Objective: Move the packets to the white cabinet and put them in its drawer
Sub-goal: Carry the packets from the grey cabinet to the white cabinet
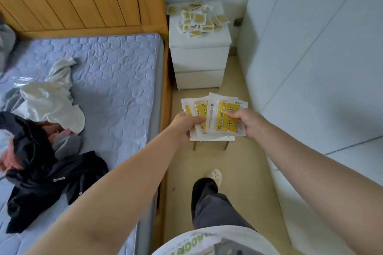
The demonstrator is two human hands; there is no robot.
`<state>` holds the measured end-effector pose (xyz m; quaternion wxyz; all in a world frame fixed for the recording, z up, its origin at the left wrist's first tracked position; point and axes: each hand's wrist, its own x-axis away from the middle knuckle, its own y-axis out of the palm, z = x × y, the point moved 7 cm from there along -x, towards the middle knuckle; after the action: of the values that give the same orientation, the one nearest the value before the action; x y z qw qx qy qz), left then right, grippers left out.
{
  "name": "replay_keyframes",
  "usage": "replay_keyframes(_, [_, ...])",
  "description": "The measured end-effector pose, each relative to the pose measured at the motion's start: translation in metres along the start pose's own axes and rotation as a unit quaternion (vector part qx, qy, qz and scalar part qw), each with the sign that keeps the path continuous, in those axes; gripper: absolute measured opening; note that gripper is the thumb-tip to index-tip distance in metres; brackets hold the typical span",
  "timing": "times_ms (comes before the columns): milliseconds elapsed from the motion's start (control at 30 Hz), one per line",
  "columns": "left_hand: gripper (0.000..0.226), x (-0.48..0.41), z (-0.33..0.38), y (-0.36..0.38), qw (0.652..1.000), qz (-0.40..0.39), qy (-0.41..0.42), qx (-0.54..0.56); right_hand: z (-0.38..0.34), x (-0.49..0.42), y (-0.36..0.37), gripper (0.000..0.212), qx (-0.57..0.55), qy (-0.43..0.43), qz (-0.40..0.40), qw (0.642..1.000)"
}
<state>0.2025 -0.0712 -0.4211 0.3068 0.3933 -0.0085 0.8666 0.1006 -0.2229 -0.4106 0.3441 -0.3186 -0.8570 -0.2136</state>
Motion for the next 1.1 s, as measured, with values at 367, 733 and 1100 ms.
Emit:
replay_keyframes(367, [0.037, -0.158, 0.179, 0.017, 0.998, 0.049, 0.014, 0.028, -0.188, -0.163, 0.039, 0.016, 0.054, 0.018, -0.053, 0.997])
replay_keyframes(733, [0.037, -0.384, 0.333, -0.002, 0.997, 0.074, -0.032, -0.005, -0.332, -0.363, 0.068, 0.030, 0.016, 0.049, 0.004, 0.999])
replay_keyframes(1100, [0.016, -0.668, 0.478, -0.069, 0.940, 0.144, -0.039, -0.306, -0.450, -0.625, 0.095, 0.031, 0.179, 0.079, 0.191, 0.962])
